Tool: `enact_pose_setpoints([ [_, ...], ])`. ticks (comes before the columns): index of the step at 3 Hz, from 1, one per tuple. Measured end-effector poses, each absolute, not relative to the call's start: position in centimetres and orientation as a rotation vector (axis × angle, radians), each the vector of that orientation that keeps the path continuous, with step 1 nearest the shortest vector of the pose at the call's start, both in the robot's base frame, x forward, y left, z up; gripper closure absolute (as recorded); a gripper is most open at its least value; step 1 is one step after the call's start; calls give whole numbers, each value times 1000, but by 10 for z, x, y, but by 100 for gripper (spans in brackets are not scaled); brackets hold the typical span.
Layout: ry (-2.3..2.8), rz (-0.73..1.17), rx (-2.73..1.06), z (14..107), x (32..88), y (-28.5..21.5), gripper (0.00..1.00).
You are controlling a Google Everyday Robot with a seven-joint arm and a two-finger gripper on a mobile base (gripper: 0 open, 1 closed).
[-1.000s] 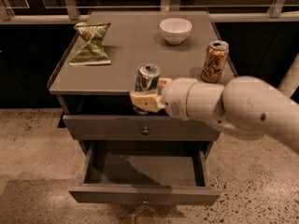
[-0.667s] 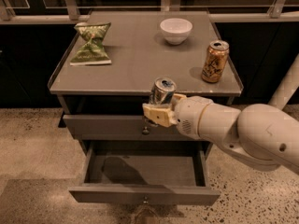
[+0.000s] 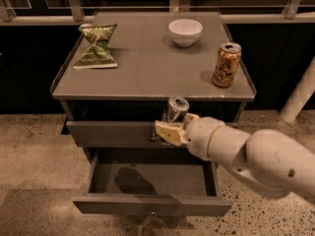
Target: Place redbull can into middle drawer
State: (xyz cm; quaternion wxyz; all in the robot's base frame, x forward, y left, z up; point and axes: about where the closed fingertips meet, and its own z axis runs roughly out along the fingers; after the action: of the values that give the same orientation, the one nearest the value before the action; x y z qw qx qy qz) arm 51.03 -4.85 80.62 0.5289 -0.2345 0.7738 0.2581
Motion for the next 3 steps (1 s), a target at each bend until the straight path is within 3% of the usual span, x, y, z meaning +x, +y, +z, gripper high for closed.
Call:
enact_pose_setpoints([
  [2, 1925, 551, -425, 668, 482, -50, 100],
  [3, 1933, 491, -361, 662, 492, -66, 100],
])
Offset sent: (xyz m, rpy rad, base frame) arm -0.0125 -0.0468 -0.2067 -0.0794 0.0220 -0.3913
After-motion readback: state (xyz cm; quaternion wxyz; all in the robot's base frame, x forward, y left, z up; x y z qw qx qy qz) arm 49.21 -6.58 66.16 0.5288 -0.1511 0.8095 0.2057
